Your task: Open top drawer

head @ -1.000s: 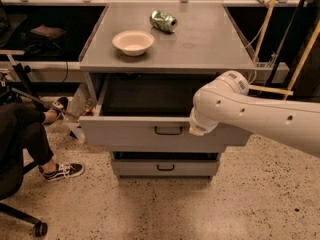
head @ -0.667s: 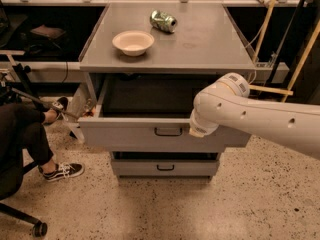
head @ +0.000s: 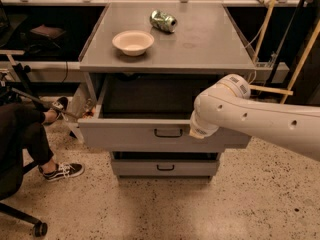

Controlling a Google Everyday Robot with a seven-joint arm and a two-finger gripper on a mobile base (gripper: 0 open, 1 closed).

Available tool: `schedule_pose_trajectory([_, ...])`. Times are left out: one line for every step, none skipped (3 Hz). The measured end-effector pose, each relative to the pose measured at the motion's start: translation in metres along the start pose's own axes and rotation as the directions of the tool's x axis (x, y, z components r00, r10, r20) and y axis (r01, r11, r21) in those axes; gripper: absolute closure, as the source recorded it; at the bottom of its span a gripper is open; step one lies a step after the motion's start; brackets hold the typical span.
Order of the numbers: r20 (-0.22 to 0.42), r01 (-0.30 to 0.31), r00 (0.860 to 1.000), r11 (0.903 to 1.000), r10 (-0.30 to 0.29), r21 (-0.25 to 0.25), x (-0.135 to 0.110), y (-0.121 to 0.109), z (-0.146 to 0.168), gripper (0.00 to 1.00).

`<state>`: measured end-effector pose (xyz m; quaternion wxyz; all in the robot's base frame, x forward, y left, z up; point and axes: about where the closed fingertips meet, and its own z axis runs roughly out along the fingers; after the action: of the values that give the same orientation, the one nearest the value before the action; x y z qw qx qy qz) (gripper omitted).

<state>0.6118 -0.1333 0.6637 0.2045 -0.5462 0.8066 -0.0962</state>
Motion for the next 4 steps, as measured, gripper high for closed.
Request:
schedule_pose_trajectory([0.000,0.000,1.000,1.0000,0.000,0.000,-0.001,0.000,-0.001,1.00])
schedule_pose_trajectory([0.001,-0.008,1.000,1.0000,0.008,0.001,0.002,0.005,-0.003,1.00])
schedule_pose_trajectory([0.001,-0.008,1.000,1.0000,0.008,0.001,0.001,0.004,-0.004,1.00])
schedule_pose_trajectory([0.001,-0.017,1.000,0.9999,0.017,0.002,0.004,0.010,-0.005,1.00])
